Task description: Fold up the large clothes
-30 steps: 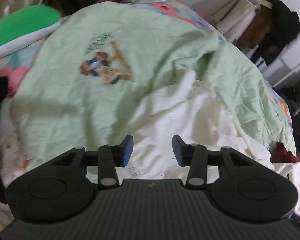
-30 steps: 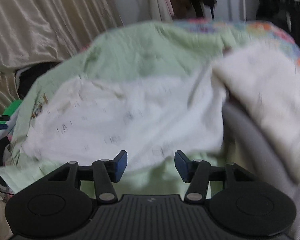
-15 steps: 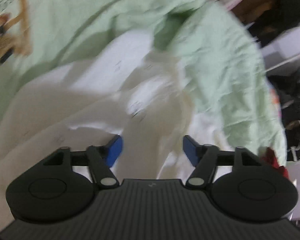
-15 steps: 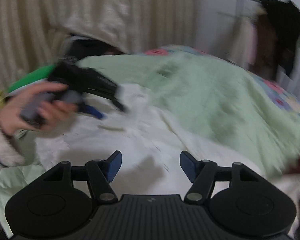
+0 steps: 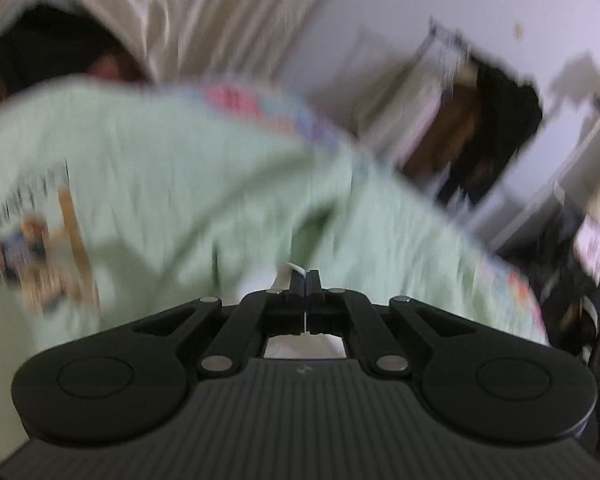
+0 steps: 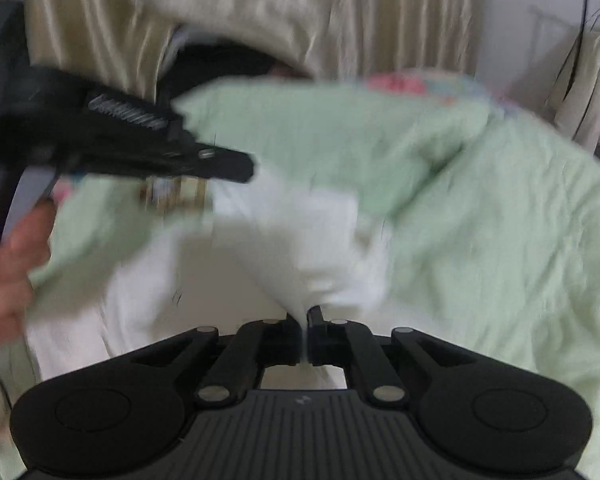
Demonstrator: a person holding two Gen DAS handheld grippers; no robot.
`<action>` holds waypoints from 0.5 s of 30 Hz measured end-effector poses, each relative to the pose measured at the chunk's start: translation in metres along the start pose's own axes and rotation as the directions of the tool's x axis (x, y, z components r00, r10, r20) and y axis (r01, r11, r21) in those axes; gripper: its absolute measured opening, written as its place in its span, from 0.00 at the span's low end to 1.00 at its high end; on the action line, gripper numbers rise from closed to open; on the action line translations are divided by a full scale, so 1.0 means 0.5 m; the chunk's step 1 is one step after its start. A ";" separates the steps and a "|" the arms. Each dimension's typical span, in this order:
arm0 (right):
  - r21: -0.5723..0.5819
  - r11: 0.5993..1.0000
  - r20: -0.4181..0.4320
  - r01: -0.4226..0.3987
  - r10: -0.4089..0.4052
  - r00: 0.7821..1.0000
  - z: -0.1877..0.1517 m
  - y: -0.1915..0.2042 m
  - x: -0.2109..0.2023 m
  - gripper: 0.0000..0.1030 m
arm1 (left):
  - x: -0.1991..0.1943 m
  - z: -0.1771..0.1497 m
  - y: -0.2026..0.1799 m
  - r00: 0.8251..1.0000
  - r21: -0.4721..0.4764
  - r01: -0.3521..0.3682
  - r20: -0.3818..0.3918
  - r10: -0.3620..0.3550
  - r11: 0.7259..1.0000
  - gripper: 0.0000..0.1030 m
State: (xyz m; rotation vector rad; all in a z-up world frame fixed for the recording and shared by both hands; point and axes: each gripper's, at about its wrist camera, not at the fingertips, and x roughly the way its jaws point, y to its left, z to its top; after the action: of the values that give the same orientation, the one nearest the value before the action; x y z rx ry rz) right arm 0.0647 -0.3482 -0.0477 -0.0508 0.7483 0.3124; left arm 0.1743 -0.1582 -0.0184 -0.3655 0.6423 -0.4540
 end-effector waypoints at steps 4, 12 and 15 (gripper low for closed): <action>-0.063 0.998 0.113 -0.001 0.008 0.994 0.055 -0.003 -0.004 0.07 | -0.024 0.025 -0.023 0.990 0.095 -0.129 0.074 0.123 0.987 0.04; 0.093 0.963 -0.067 0.252 -0.247 0.967 -0.021 -0.093 0.016 0.38 | -0.076 -0.127 0.183 0.908 0.046 -0.272 -0.320 0.272 0.961 0.39; 0.284 0.937 -0.096 0.203 -0.183 0.978 -0.094 -0.126 -0.093 0.58 | -0.132 -0.172 0.263 0.884 -0.126 -0.320 -0.396 0.249 0.939 0.51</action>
State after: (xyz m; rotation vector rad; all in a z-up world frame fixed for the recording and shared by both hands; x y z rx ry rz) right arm 0.0203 -0.4274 -0.0550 0.1459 0.8440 0.0094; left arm 0.1101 -0.0297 -0.1103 -0.3576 1.1024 -0.1765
